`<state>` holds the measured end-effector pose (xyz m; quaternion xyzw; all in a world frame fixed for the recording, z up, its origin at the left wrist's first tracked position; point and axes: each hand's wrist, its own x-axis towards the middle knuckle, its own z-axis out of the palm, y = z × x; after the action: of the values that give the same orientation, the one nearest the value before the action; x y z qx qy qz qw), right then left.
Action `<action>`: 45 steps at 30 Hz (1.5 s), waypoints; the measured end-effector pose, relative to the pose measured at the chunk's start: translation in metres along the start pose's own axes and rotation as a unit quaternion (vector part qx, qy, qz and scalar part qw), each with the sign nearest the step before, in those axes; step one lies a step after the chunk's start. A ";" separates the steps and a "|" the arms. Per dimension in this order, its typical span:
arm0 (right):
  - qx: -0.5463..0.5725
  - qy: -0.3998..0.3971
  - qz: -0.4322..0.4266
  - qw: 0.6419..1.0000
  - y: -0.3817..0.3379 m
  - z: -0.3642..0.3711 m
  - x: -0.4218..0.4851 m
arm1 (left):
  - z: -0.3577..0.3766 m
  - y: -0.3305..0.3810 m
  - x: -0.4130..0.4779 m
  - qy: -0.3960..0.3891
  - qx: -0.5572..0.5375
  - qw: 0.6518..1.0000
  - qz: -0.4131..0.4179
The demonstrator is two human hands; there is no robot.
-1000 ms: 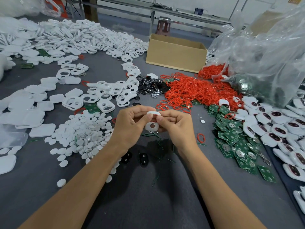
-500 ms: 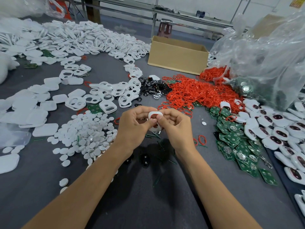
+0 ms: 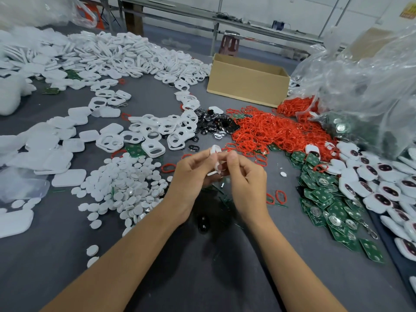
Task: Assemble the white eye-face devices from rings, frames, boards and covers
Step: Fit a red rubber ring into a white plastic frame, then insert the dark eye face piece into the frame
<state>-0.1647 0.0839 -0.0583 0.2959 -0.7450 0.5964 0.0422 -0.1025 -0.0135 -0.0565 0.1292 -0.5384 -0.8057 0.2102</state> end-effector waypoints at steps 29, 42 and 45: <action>-0.202 -0.331 -0.008 0.922 -0.044 -0.034 -0.010 | -0.028 0.017 0.011 0.061 -0.135 0.989 -0.027; -0.004 -0.227 0.026 0.974 -0.046 -0.030 0.045 | -0.022 0.015 0.004 0.002 -0.002 0.997 0.071; 0.050 -0.224 0.056 0.972 -0.041 -0.030 0.045 | -0.018 0.014 0.002 0.024 0.075 0.993 0.091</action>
<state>-0.1906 0.0887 0.0041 0.3811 -0.7204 0.5527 -0.1741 -0.0936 -0.0339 -0.0510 0.1145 -0.6014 -0.7372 0.2858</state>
